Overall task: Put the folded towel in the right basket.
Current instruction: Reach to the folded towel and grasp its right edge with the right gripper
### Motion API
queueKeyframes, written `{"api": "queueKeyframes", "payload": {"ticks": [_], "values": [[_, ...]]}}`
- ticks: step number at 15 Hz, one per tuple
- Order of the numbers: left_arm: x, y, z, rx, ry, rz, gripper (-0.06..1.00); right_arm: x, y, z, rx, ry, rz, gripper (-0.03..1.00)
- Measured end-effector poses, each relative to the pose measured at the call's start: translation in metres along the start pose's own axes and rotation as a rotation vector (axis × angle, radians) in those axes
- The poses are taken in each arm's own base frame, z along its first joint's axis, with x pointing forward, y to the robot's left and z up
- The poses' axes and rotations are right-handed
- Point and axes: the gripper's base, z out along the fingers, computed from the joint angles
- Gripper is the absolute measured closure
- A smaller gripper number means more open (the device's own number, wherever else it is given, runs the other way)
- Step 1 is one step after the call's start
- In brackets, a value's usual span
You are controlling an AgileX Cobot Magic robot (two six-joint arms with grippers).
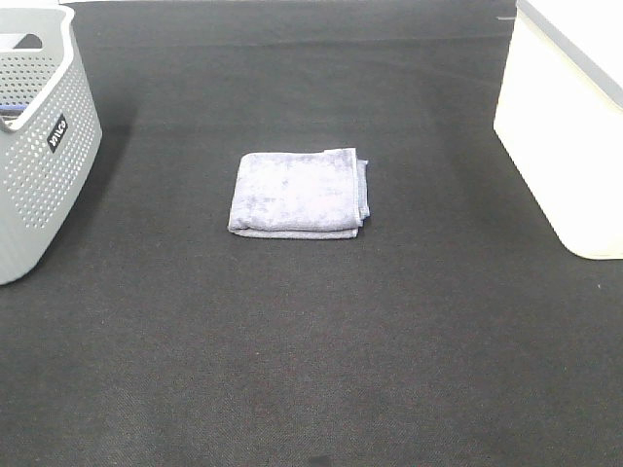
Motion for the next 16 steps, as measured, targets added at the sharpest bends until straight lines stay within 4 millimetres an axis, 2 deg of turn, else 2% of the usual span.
{"api": "queueKeyframes", "payload": {"ticks": [10, 13, 16], "values": [[0.000, 0.000, 0.000, 0.000, 0.000, 0.000, -0.03, -0.004, 0.000, -0.002, 0.002, -0.030, 0.000, 0.25], [0.000, 0.000, 0.000, 0.000, 0.000, 0.000, -0.03, -0.033, -0.002, 0.004, 0.010, -0.170, 0.008, 0.25], [0.000, 0.000, 0.000, 0.000, 0.000, 0.000, -0.03, -0.077, -0.003, 0.044, -0.036, -0.109, 0.077, 0.25]]}}
